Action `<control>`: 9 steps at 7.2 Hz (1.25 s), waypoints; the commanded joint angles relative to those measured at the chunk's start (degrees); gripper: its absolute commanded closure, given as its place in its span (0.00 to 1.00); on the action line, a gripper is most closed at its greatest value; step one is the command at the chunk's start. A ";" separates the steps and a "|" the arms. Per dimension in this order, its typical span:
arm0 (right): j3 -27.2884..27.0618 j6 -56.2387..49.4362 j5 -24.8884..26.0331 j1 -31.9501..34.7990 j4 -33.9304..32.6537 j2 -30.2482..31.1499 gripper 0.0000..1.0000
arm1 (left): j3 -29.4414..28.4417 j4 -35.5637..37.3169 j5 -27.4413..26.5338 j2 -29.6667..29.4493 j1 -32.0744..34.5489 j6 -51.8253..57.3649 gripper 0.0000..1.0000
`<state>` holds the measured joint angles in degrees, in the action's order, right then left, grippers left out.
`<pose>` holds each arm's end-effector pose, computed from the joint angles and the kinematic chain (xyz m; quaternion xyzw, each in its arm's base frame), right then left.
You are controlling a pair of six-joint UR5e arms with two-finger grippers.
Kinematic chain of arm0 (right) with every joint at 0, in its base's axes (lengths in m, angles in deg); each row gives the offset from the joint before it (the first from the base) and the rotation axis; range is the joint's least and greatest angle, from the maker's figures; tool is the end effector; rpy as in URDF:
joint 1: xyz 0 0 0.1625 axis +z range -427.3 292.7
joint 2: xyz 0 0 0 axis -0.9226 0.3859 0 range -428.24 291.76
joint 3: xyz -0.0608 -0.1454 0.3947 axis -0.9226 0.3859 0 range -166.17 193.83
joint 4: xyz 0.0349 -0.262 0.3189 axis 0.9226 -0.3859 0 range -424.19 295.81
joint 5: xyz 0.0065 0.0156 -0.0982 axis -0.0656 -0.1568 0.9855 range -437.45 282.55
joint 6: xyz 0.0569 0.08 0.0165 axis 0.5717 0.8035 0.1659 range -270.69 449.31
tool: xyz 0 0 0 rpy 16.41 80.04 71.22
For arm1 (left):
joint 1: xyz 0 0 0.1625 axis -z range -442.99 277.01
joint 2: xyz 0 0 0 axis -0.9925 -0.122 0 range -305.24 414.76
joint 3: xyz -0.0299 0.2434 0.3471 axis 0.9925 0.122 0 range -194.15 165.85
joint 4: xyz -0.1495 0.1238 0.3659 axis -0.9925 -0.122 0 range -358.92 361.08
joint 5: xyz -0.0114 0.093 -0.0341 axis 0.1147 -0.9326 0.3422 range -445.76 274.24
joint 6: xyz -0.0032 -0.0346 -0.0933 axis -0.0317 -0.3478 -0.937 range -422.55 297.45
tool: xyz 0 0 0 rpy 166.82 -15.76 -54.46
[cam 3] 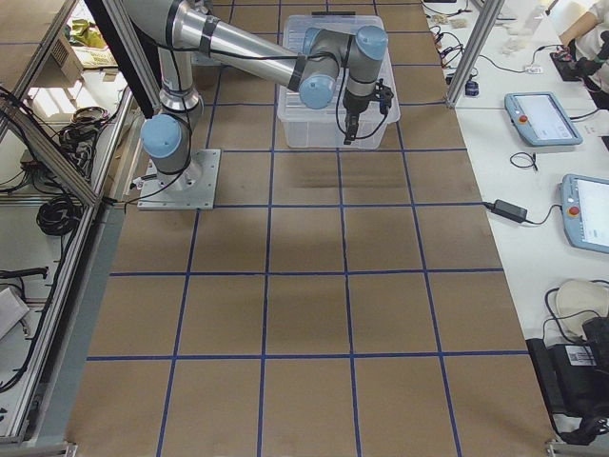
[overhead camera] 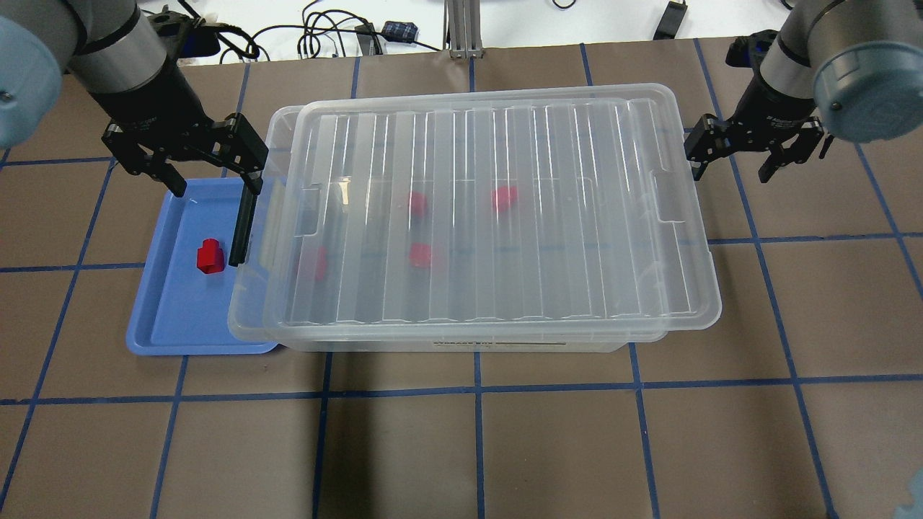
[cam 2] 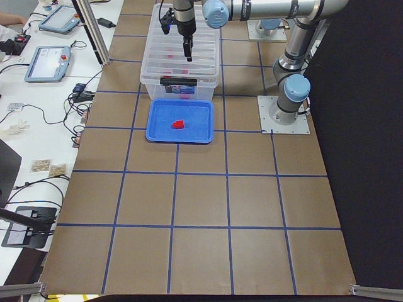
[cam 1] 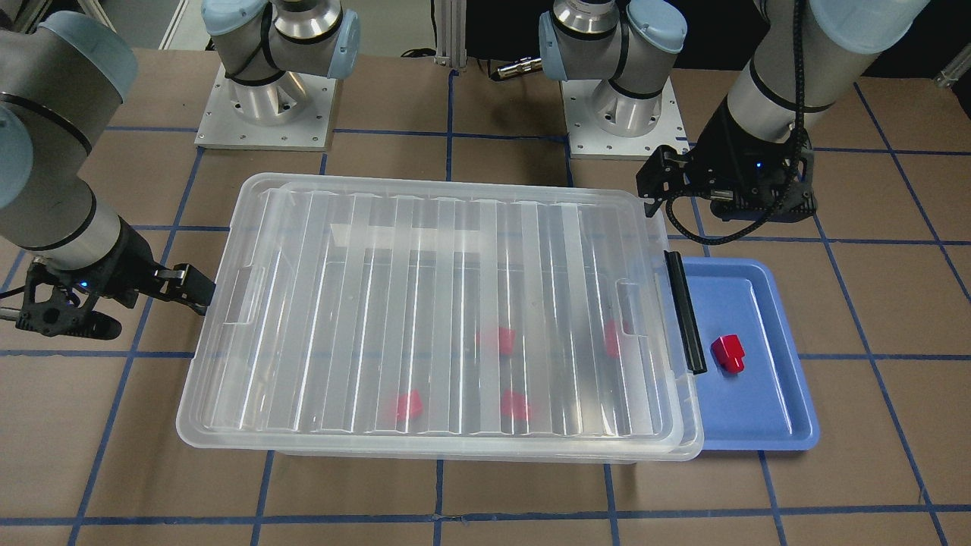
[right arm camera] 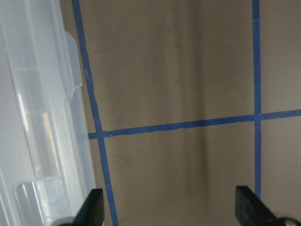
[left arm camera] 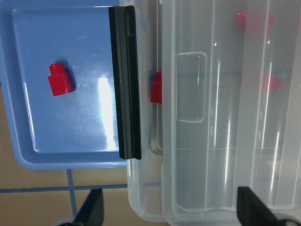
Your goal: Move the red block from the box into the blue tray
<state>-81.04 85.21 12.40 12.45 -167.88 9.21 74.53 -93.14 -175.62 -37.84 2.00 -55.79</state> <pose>0.0319 -0.5744 0.3541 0.0537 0.9980 0.0322 0.0054 -0.0892 -0.5108 0.4696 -0.0153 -0.9987 -0.0477 0.0061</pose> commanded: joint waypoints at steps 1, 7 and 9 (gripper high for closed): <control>0.04 0.32 -0.02 0.22 -0.11 -0.02 0.00 | 0.09 0.00 0.03 -0.03 0.00 0.00 0.00; 4.16 0.23 0.24 0.14 2.50 10.14 0.00 | 0.26 0.17 -0.14 -0.03 0.00 0.18 0.00; 4.43 0.32 0.07 0.22 7.51 14.12 0.00 | 0.26 0.61 -0.23 0.05 0.00 0.18 0.00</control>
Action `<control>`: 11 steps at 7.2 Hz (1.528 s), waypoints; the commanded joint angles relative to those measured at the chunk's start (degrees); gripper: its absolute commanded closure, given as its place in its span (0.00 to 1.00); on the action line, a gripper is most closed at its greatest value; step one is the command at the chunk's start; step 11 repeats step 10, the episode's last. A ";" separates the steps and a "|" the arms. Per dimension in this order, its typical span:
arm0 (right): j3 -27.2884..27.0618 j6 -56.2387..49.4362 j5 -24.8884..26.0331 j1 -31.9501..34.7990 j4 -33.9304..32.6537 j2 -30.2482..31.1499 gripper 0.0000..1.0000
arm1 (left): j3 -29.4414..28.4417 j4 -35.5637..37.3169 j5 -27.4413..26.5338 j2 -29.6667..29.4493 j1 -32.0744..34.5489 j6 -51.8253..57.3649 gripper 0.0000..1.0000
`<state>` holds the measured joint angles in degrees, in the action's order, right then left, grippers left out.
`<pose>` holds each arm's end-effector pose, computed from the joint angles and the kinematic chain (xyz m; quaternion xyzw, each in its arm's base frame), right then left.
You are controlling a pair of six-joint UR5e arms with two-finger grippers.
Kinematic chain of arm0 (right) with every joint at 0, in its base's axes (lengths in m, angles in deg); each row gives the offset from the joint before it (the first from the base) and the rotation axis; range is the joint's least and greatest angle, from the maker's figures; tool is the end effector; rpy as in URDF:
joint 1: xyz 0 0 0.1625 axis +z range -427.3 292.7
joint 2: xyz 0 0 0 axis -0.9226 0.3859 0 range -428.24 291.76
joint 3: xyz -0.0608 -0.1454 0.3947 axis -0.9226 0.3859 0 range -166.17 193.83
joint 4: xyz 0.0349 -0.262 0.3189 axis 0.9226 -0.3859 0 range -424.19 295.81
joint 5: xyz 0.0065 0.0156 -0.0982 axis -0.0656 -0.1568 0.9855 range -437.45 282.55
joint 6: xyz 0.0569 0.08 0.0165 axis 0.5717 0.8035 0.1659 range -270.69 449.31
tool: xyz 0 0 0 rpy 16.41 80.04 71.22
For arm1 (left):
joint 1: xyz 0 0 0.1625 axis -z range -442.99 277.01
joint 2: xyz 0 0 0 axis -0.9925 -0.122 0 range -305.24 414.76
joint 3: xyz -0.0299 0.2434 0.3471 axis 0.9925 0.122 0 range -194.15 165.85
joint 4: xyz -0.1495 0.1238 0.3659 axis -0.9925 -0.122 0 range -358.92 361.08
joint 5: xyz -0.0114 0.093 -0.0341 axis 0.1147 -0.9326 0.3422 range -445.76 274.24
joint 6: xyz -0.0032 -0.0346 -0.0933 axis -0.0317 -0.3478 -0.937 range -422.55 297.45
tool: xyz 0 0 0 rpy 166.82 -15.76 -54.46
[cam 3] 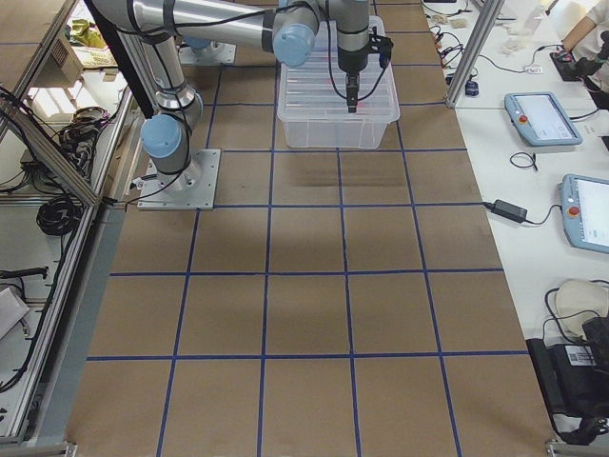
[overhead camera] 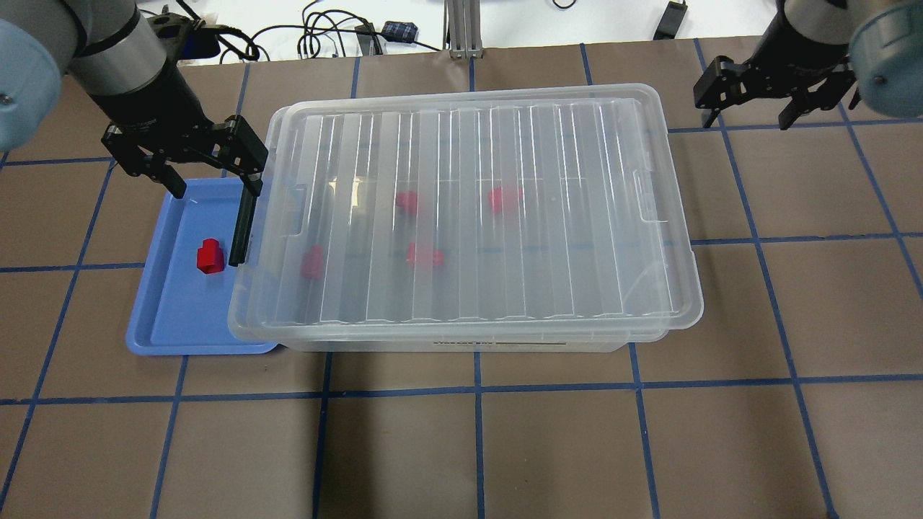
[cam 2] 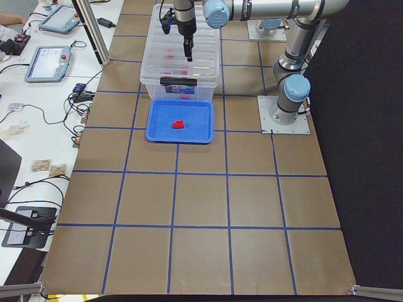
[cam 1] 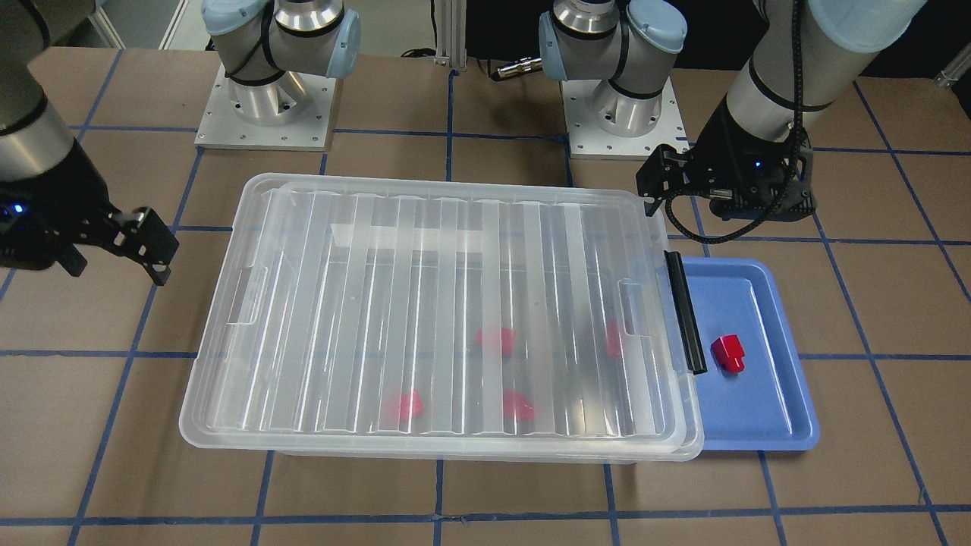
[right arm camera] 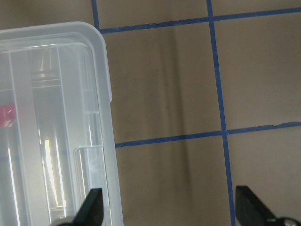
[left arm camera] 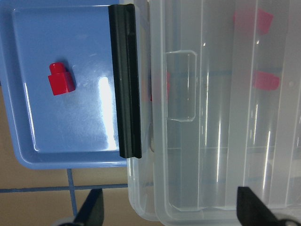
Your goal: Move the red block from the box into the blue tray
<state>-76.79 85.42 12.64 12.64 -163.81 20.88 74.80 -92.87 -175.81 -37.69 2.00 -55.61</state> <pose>0.0418 -0.5267 0.4927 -0.0538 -0.9960 0.0701 0.0093 -0.0889 -0.5099 0.4691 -0.0169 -0.9988 -0.0465 0.0044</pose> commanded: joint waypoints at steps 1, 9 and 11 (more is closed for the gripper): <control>0.19 0.19 -3.65 0.65 4.51 2.46 0.00 | -0.01 0.52 0.05 -0.19 0.00 -0.35 0.00; 0.10 11.09 0.27 9.80 3.99 0.97 0.00 | -0.01 0.52 -0.03 -0.37 0.09 -3.52 0.00; 0.10 11.18 0.09 9.88 3.99 0.97 0.00 | -0.01 0.52 -0.03 -0.28 0.09 -3.52 0.00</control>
